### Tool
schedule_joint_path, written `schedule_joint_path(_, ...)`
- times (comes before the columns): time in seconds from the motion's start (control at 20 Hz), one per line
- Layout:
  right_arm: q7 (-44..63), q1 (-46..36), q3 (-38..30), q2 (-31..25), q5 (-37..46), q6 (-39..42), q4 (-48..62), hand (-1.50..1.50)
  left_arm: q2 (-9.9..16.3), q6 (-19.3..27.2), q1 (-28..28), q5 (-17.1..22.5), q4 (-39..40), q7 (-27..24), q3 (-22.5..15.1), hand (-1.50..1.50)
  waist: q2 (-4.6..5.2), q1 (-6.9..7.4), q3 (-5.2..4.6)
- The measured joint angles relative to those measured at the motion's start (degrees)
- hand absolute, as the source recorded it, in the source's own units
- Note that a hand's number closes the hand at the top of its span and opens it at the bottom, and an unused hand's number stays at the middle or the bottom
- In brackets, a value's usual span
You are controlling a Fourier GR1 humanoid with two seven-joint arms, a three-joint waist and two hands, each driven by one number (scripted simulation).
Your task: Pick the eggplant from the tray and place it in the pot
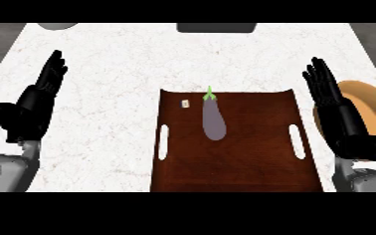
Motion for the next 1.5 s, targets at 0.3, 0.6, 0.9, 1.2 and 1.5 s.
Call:
schedule_joint_path(0.3, 6.66, -14.75, -2.87, -5.6, -1.69, 6.61, 5.45, 1.5, -7.82, 2.02, 2.2, 0.64, -1.27, -4.61, -1.64, 0.0, -0.5, 1.8, 0.73)
schedule_joint_path(0.6, 18.68, -18.07, 2.67, -10.12, 14.06, 0.19, 10.78, -1.5, -13.58, 2.99, 4.95, 1.47, -2.02, -7.37, -3.83, 0.0, -0.62, 1.58, 0.67)
schedule_joint_path(0.9, 26.34, -22.89, 7.28, -4.37, 19.13, -0.69, 4.11, -1.5, -16.41, 2.85, 7.81, 0.89, -1.74, -9.99, -3.95, 0.0, -0.96, 0.53, 0.91)
schedule_joint_path(1.2, 41.2, -31.46, 11.32, -5.23, 18.76, 9.59, 3.56, -1.5, -16.79, 2.4, 8.41, 0.65, -2.29, -10.03, -3.69, 0.0, -1.05, 0.75, 0.9)
schedule_joint_path(1.5, 54.3, -37.7, 17.94, -4.05, 13.82, 23.83, 8.38, -1.5, -17.79, 2.59, 8.15, -0.05, -1.81, -10.39, -4.37, 0.0, -0.92, 1.37, 0.86)
